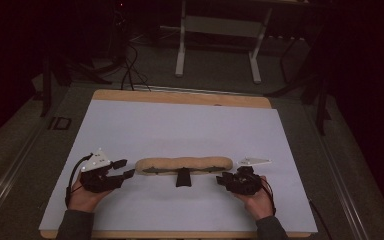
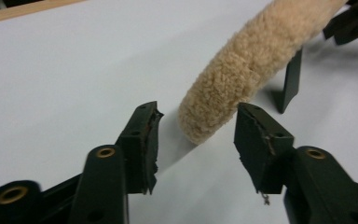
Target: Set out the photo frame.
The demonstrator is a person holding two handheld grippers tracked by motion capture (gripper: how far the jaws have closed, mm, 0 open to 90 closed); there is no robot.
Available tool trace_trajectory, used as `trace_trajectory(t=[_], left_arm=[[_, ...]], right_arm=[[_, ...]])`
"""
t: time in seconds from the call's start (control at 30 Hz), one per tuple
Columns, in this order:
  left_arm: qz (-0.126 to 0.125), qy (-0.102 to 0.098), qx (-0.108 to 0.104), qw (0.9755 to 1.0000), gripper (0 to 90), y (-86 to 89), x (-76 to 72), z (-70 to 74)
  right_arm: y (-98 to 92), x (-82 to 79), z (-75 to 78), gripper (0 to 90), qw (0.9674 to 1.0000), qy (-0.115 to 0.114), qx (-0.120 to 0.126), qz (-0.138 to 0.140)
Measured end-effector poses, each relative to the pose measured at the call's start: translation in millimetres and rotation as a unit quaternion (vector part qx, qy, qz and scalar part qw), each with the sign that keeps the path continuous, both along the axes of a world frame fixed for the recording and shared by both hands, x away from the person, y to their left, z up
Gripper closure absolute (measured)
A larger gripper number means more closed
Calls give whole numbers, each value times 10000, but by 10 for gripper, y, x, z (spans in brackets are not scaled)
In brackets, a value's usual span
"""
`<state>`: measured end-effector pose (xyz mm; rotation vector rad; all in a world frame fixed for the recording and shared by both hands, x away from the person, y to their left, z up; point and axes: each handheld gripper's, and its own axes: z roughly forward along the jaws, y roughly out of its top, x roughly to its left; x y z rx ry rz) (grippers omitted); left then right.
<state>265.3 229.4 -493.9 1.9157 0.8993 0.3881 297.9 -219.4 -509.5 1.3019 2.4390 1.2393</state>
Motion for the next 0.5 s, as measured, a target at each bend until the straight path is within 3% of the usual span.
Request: trace_trajectory(t=[0.1,0.13,0.23,0.27,0.33,0.5], left_arm=[[105,-12,-135,9999,545,65,3,8],[219,-38,-275,9994,552,105,11,17],[321,-44,-322,9990,575,116,15,26],[592,-57,-469,9971,601,141,32,37],[692,-66,-545,9961,619,136,42,38],[849,-117,-351,9957,678,25,76,29]], right_arm=[[19,-10,3,714,10000,-29,-50,19],[39,-20,10,771,9999,-106,-69,5],[59,-36,28,812,9997,-215,-106,7],[70,-51,37,835,9993,-328,-154,30],[79,-65,45,867,9988,-429,-220,0],[88,-80,59,900,9978,-588,-252,-161]])
